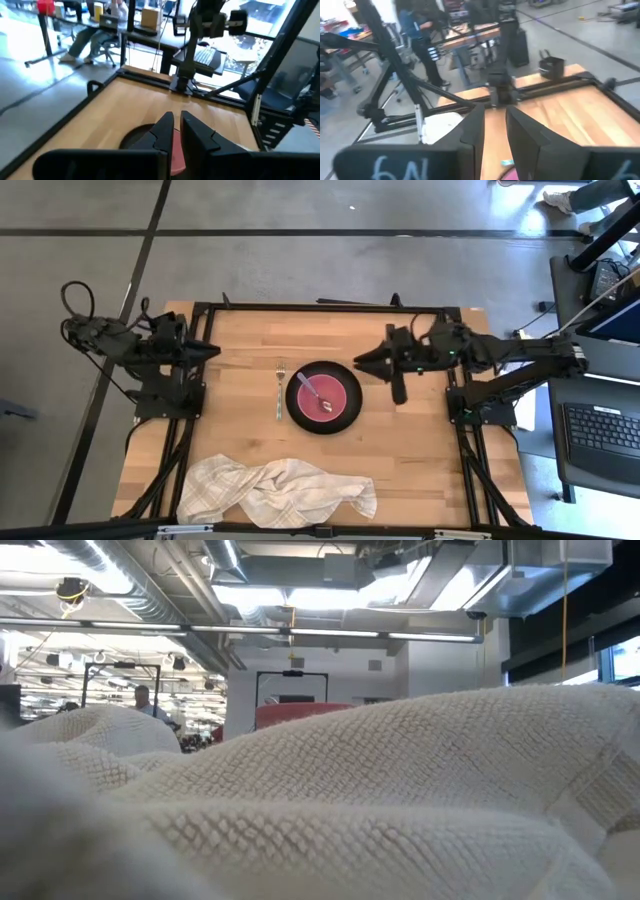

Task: Set table place
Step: Return to Home Position

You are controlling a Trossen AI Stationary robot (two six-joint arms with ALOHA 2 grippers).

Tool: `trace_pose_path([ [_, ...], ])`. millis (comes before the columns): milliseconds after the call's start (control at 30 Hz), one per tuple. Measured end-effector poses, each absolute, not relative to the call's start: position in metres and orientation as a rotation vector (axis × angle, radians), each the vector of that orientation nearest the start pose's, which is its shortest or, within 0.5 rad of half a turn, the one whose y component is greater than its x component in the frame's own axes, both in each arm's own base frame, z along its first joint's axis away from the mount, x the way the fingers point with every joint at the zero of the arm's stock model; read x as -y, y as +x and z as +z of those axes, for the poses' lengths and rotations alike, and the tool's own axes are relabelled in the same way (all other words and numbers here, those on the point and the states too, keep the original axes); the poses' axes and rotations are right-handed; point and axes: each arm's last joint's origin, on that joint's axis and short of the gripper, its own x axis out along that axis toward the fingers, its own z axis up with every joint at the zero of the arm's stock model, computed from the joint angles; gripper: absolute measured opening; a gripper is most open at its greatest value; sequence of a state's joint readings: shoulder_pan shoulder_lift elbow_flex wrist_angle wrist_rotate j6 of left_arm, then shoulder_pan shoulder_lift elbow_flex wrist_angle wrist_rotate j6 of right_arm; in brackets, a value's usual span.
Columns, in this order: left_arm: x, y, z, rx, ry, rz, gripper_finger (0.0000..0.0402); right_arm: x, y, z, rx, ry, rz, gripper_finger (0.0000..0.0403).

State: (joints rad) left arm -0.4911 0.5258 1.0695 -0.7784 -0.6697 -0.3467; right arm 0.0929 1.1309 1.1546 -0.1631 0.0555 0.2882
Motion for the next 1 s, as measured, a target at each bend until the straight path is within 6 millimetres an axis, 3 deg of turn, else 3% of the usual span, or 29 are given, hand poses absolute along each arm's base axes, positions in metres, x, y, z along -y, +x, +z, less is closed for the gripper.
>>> trace_pose_path([
  [233, 0.007, 0.051, 0.398, -0.096, -0.211, 0.198, 0.0027, -0.003, 0.186, 0.371, 0.003, 0.277, 0.014, 0.0080],
  [433, 0.016, 0.068, 0.389, -0.011, -0.165, 0.182, 0.0027, 0.001, 0.152, 0.336, 0.139, 0.255, 0.035, 0.0080],
  [667, 0.025, 0.086, 0.352, 0.054, -0.163, 0.175, 0.0027, 0.007, 0.132, 0.296, 0.186, 0.299, -0.005, 0.0080],
  [800, 0.022, 0.082, 0.335, 0.116, -0.206, 0.168, 0.0027, 0.010, 0.125, 0.277, 0.180, 0.344, -0.025, 0.0080],
  [1000, 0.013, 0.074, 0.314, 0.270, -0.201, 0.230, 0.0027, 0.011, 0.118, 0.265, 0.213, 0.349, -0.030, 0.0080],
])
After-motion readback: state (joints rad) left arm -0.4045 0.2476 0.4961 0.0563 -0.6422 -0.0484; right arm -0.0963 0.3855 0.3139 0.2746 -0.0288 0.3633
